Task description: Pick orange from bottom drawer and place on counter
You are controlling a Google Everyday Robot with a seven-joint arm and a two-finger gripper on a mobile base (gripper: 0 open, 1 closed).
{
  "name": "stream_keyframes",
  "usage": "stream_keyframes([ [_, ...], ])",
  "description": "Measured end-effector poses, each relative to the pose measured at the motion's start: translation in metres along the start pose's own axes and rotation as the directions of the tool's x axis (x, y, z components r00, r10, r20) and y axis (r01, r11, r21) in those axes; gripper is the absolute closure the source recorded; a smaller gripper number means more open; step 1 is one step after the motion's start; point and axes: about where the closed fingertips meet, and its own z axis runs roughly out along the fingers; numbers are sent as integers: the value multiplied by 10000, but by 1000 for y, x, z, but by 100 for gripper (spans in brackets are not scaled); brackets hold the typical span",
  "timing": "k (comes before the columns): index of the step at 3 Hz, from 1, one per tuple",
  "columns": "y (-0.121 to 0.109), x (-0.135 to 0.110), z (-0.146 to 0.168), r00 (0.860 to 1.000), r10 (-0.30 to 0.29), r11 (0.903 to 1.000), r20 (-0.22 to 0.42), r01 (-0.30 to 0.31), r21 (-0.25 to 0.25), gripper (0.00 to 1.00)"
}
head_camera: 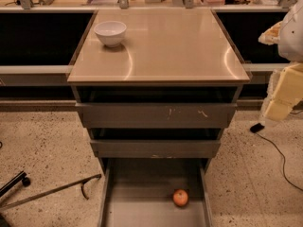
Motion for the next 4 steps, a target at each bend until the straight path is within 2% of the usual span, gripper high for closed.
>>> stream_keyframes([
  [1, 0, 0, 0, 10000, 0, 10000, 1, 0, -1, 0],
  [2, 12, -2, 27, 9998, 9, 9998, 198, -4, -223, 0],
  [3, 35, 2, 74, 9995, -192, 9998, 259, 195, -108, 0],
  [4, 61, 9, 142, 9990, -426, 9989, 99, 428, -193, 0],
])
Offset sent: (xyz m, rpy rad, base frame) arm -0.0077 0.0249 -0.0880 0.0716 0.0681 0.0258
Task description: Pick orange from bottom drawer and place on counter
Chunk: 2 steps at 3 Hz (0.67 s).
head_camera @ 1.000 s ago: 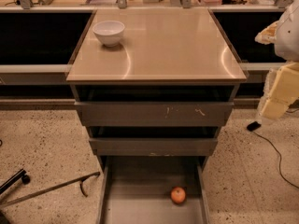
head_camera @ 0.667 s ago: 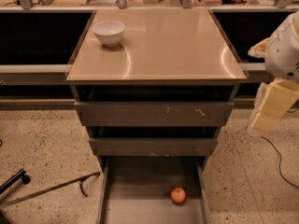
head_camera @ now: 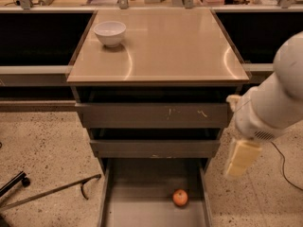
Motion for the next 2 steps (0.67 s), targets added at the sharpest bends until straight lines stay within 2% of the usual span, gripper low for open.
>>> stream_keyframes([
  [1, 37, 20, 85, 9988, -56, 9974, -480, 21, -717, 0],
  [2, 59, 33, 99, 9973, -87, 9939, -724, 7, -1101, 0],
])
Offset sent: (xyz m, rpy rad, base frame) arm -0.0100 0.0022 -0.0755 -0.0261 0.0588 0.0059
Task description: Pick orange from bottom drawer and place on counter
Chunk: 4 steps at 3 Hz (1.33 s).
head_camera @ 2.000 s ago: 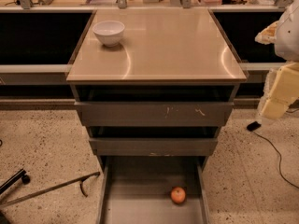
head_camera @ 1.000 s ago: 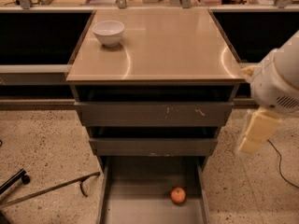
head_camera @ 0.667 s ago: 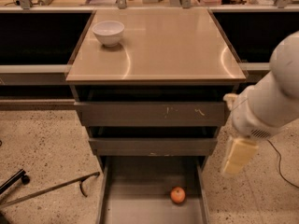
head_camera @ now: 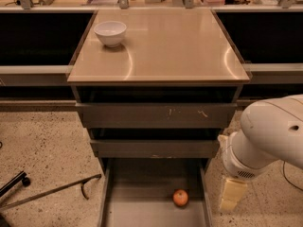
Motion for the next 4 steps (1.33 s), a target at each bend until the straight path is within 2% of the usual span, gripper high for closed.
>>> stream_keyframes([
  [1, 0, 0, 0, 10000, -2, 10000, -2, 2, 0, 0],
  [2, -2, 2, 32, 9993, -293, 9996, -236, 294, 24, 0],
  [3, -10, 1, 86, 9985, -457, 9989, 303, 460, -80, 0],
  [4, -21, 3, 143, 9948, -384, 9985, 946, 419, -351, 0],
])
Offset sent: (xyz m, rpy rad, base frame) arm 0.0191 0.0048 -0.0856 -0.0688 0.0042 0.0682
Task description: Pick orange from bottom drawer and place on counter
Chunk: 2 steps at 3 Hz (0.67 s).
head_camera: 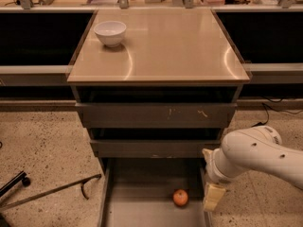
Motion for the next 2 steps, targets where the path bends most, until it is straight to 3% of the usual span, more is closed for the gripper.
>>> stream_keyframes([
  [1, -11, 25, 48, 9925, 880, 9954, 848, -844, -455, 0],
  [2, -10, 40, 85, 9882, 1224, 9869, 924, -1113, -1170, 0],
])
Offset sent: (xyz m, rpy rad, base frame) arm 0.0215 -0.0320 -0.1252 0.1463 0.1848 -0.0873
